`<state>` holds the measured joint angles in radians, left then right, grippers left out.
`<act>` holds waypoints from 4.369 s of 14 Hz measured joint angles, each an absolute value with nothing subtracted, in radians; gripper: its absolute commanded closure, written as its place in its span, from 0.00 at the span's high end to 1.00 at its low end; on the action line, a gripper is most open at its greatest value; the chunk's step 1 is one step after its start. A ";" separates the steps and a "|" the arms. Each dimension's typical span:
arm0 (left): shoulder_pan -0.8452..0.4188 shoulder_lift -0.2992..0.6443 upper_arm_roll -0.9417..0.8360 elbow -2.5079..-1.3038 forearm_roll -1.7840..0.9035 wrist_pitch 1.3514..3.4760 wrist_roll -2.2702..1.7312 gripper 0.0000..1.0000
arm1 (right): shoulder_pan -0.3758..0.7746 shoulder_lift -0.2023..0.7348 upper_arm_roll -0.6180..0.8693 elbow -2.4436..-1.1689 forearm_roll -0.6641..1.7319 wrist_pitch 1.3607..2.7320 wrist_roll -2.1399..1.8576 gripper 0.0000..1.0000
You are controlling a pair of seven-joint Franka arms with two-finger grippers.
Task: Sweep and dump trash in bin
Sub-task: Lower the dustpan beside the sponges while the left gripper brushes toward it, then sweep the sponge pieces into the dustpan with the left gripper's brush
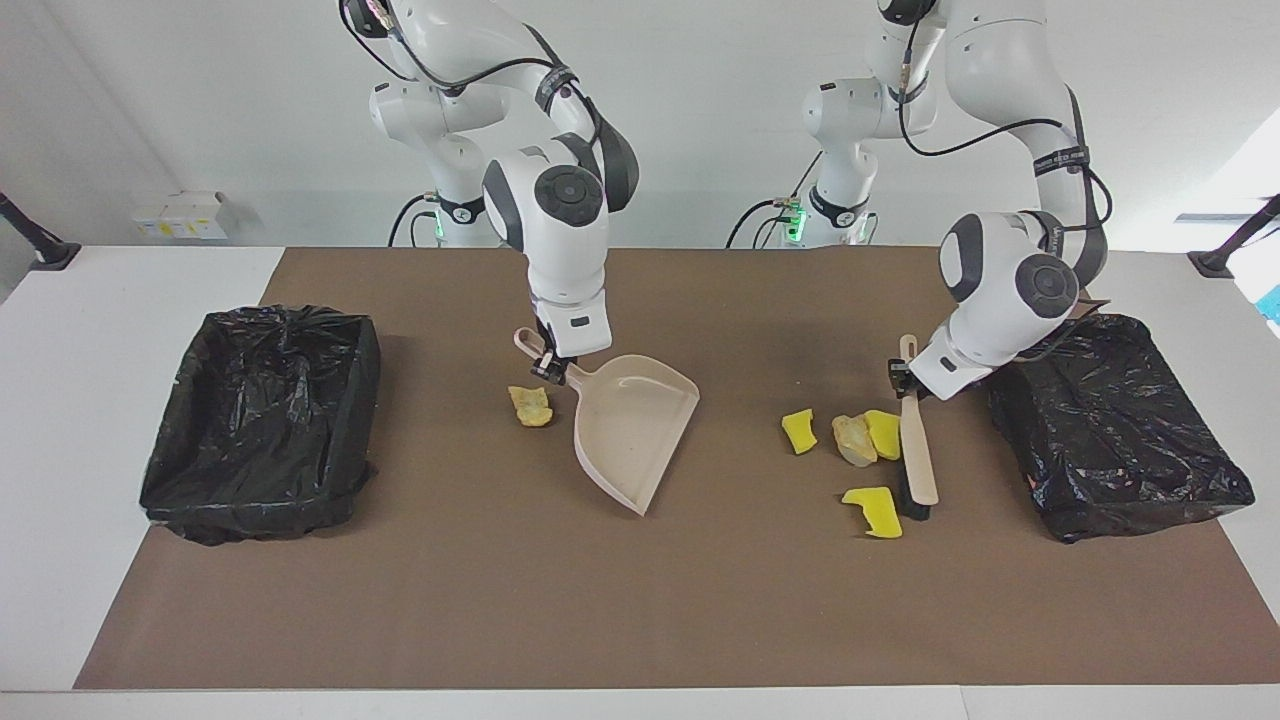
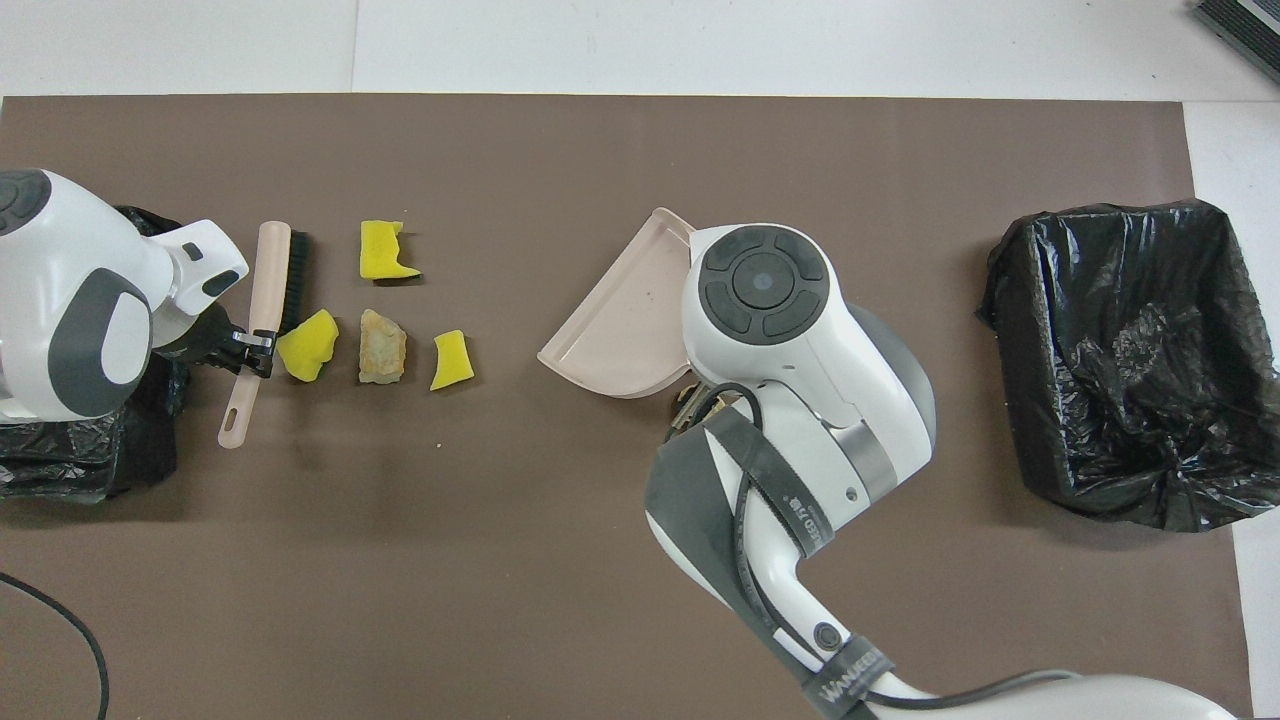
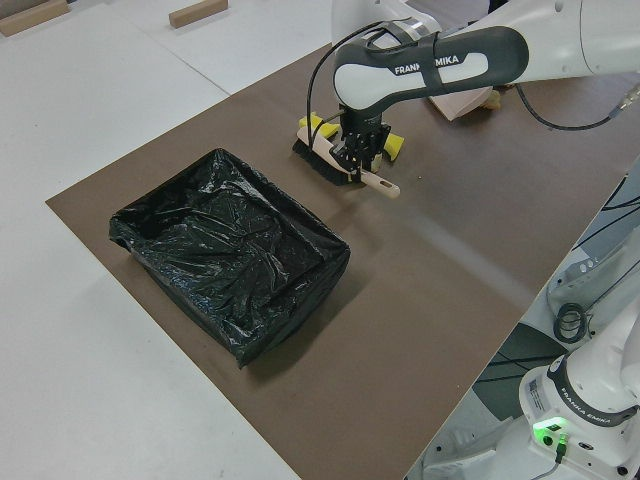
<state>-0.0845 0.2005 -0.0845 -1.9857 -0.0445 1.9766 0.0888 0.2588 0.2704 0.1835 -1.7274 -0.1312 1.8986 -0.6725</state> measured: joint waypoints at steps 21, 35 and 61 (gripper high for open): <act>-0.216 0.072 -0.074 -2.124 -0.198 1.989 -0.269 0.00 | 0.329 0.294 0.181 -1.650 -0.163 1.776 -0.708 0.00; -0.293 0.077 -0.062 -2.127 -0.242 1.997 -0.314 0.00 | 0.430 0.337 0.188 -1.629 -0.369 1.730 -0.732 0.00; -0.302 0.066 -0.052 -1.942 -0.099 1.904 -0.142 0.00 | 0.416 0.390 0.195 -1.623 -0.165 1.963 -0.712 0.00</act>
